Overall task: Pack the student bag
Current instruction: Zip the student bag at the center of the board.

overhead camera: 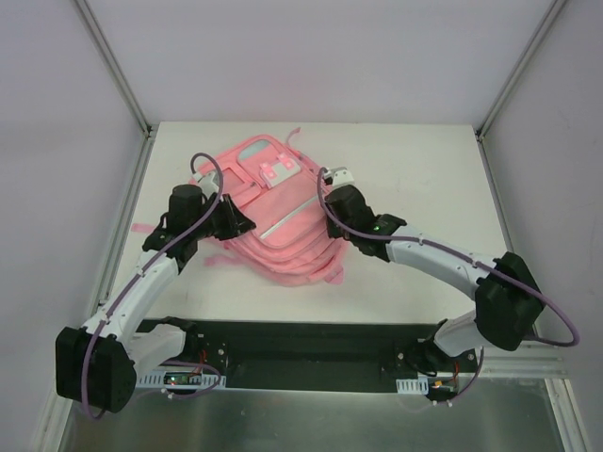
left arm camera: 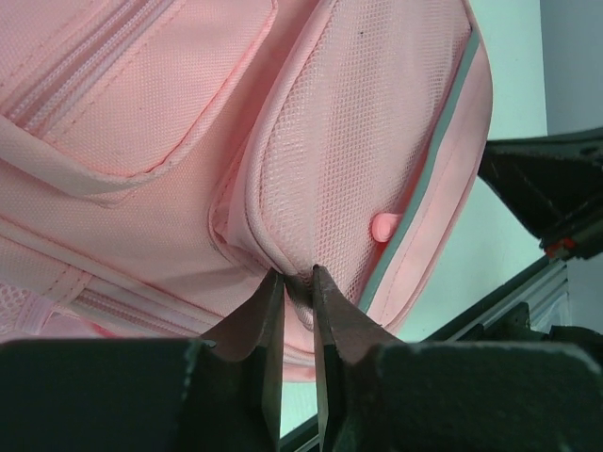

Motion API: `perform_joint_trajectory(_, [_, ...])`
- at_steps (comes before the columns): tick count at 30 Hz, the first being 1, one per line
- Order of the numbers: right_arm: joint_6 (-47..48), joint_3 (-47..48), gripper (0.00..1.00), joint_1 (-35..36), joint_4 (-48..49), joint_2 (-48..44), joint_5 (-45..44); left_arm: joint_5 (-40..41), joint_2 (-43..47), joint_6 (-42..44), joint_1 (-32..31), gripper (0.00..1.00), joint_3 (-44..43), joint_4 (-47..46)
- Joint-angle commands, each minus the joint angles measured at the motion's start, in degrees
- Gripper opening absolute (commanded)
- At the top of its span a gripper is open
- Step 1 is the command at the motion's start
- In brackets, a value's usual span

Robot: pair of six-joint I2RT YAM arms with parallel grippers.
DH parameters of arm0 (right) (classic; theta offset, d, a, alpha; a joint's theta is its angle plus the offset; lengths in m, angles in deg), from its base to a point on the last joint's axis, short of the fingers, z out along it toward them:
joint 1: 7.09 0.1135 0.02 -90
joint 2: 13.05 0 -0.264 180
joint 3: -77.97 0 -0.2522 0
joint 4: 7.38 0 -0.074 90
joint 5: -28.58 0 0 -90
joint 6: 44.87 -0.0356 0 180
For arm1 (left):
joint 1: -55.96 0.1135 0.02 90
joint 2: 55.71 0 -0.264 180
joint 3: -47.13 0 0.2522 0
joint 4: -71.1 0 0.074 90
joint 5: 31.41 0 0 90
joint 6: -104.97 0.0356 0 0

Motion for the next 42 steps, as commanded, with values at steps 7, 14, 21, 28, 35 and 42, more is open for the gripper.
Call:
perform_joint_trajectory(7, [12.44,2.43,0.01,-11.79,8.59,-0.02,20.41,-14.24,3.92,5.3,7.09,0.0,-0.42,5.64])
perform_joint_trajectory(14, [15.35,-2.57,0.01,-0.74,3.67,-9.24,16.39,-18.71,-5.64,10.65,9.65,0.0,-9.11,10.02])
perform_joint_trajectory(21, [10.78,-8.2,0.01,13.69,1.73,-18.83,3.56,-17.58,-18.39,23.31,9.65,0.0,-24.49,22.59])
perform_joint_trajectory(28, [12.36,-8.38,0.01,11.78,1.47,-15.95,-3.04,-14.26,-25.34,33.68,9.91,0.0,-35.57,32.45])
perform_joint_trajectory(35, [7.19,-8.73,0.43,7.89,0.85,-18.04,4.42,-18.37,-26.84,30.79,11.93,0.5,-35.41,31.67])
perform_joint_trajectory(42, [-5.21,-8.64,0.55,15.45,3.66,-17.52,5.06,-13.81,-13.6,22.98,11.93,0.84,-26.55,27.45])
